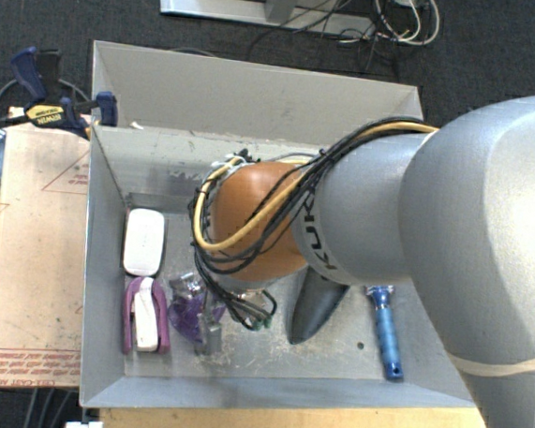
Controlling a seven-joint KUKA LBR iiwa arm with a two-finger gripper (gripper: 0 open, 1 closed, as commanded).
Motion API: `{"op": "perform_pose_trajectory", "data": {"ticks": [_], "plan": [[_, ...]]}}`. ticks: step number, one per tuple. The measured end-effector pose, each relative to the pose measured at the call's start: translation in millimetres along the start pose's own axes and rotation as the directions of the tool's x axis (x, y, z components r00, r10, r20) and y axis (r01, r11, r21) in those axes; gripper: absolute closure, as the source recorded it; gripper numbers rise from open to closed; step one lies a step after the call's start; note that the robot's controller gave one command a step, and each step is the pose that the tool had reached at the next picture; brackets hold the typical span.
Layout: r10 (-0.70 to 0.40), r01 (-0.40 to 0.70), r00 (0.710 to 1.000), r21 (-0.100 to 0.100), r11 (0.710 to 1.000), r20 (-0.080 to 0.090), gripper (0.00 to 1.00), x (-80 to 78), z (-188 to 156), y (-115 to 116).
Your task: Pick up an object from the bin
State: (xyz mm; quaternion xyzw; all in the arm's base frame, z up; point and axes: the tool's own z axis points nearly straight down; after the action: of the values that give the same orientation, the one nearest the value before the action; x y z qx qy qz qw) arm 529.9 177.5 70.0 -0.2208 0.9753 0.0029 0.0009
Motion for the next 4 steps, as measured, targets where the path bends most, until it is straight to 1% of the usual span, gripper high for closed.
{"op": "perform_pose_trajectory", "data": {"ticks": [1, 2, 3, 4], "plan": [[0.001, -0.001, 1.0, 0.0, 1.0, -0.001, 1.0, 0.3, -1.0, 0.2], [0.0, 0.0, 1.0, -0.001, 1.0, -0.006, 1.0, 1.8, -7.8, 0.7], [0.001, -0.001, 1.0, -0.002, 1.0, -0.007, 1.0, 2.2, -35.2, 1.3], [0.001, -0.001, 1.0, -0.001, 1.0, 0.0, 1.0, 0.0, -51.4, 1.2]]}}
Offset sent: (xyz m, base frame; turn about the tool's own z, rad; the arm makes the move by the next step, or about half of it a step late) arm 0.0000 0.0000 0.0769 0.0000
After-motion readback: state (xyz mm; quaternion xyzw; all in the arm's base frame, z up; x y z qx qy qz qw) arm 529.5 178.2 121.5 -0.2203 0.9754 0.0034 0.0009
